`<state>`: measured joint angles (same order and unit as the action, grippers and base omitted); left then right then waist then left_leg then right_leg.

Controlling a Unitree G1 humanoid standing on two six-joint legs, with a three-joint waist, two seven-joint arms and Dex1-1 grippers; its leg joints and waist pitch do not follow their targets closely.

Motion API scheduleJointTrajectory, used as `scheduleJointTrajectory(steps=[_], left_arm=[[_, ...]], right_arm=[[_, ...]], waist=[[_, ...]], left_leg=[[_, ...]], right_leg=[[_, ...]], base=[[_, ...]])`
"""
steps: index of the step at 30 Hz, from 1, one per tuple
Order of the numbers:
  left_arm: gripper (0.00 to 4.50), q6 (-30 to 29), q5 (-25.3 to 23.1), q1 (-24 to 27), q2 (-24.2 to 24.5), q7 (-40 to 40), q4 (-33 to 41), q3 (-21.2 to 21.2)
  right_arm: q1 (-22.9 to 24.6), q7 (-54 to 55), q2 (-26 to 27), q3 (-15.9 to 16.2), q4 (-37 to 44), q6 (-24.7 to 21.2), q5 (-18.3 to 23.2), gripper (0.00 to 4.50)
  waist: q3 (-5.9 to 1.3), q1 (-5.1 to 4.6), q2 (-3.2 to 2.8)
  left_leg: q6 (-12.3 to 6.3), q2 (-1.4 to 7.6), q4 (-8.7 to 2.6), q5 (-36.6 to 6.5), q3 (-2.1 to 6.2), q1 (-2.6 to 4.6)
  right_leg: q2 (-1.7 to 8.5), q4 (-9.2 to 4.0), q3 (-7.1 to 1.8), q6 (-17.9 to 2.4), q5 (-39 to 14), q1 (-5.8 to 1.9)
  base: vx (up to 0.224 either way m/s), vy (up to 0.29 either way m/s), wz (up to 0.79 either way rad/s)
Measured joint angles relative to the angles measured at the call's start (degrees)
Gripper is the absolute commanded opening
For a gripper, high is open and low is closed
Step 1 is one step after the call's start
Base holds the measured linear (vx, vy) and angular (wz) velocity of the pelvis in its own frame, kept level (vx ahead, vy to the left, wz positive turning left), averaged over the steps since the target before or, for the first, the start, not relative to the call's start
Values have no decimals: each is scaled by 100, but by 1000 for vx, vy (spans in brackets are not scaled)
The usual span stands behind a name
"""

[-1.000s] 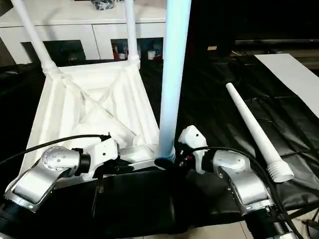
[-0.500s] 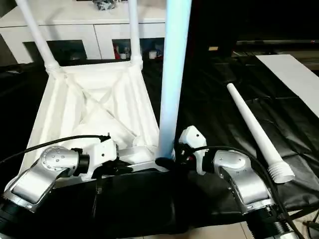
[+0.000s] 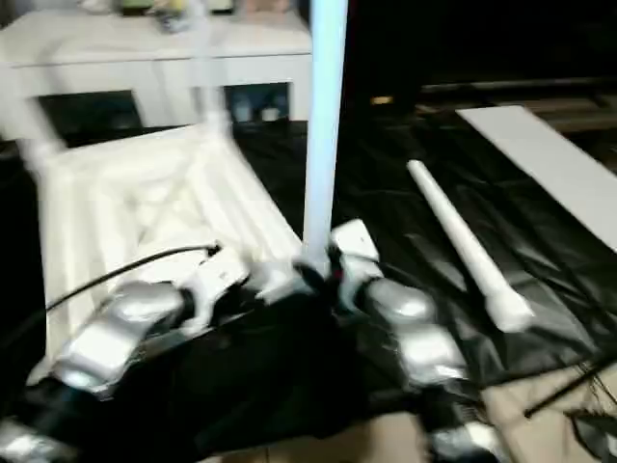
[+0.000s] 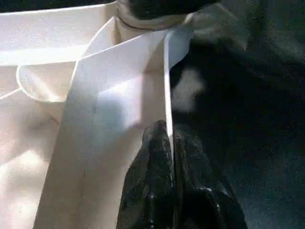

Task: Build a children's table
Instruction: Rotate leg to tighten

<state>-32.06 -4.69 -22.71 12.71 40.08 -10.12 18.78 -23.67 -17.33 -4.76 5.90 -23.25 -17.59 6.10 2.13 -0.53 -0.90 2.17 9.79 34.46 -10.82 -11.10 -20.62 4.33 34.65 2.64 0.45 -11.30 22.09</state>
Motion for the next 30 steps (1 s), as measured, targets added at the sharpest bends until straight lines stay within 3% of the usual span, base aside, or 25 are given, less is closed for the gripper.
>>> scheduleJointTrajectory(steps=[2,3,6,8,9,14,18,20,25,30], left_arm=[[0,-176,-112,-124,-359,-418,-214,-19],[0,-194,-177,-185,-523,-618,-343,-6],[0,-160,-234,-286,-656,-852,-548,7],[0,-89,-284,-334,-662,-887,-614,29],[0,-65,-295,-335,-655,-887,-609,38],[0,38,-300,-305,-385,-675,-414,154],[0,258,-261,-172,11,-274,-69,264],[0,380,-218,-114,199,-49,27,264],[0,933,159,133,989,988,327,289],[0,1115,386,225,1439,1743,434,250]], right_arm=[[-212,704,333,-135,-308,-1,-112,268],[-334,1026,467,-198,-511,39,-155,268],[-506,1356,618,-291,-845,200,-217,268],[-549,1284,628,-373,-979,379,-200,268],[-534,1171,625,-448,-982,434,-163,323],[-288,647,516,-472,-603,503,5,360],[93,-220,-264,-55,192,297,39,383],[248,-672,-590,68,474,197,41,397],[999,-2526,-2115,457,1575,300,98,397],[1071,-3236,-2368,606,1848,333,182,397]], waist=[[1,-61,-15],[4,-75,-42],[22,-95,-95],[35,-102,-93],[46,-102,-88],[62,-101,-81],[57,-10,-75],[54,49,-67],[47,232,-83],[41,258,-121]], left_leg=[[-1,-1,-5,-1,21,24],[-2,-1,-5,-2,61,30],[-3,-2,-29,-4,147,40],[-3,-10,-32,-5,146,37],[-6,-30,-39,-6,144,37],[-6,-44,-58,-6,152,-4],[-10,-45,-55,-1,126,-90],[-11,-42,-51,0,110,-86],[-4,-7,-81,-1,96,-75],[-2,6,-81,-1,90,-72]], right_leg=[[0,-59,33,1,-1,-7],[10,-123,91,3,-2,-47],[14,-271,195,2,-2,-134],[62,-292,260,2,-2,-144],[98,-291,288,2,-2,-138],[110,-292,290,2,-2,-113],[108,-252,253,-55,75,-23],[108,-248,232,-49,178,-20],[87,-210,230,-24,198,-13],[82,-153,231,-23,133,6]], base=[[-51,23,-4],[-51,26,-1],[-12,33,-4],[0,0,0],[0,0,0],[0,0,0],[0,0,0],[0,0,0],[48,-30,5],[25,-11,-1]])
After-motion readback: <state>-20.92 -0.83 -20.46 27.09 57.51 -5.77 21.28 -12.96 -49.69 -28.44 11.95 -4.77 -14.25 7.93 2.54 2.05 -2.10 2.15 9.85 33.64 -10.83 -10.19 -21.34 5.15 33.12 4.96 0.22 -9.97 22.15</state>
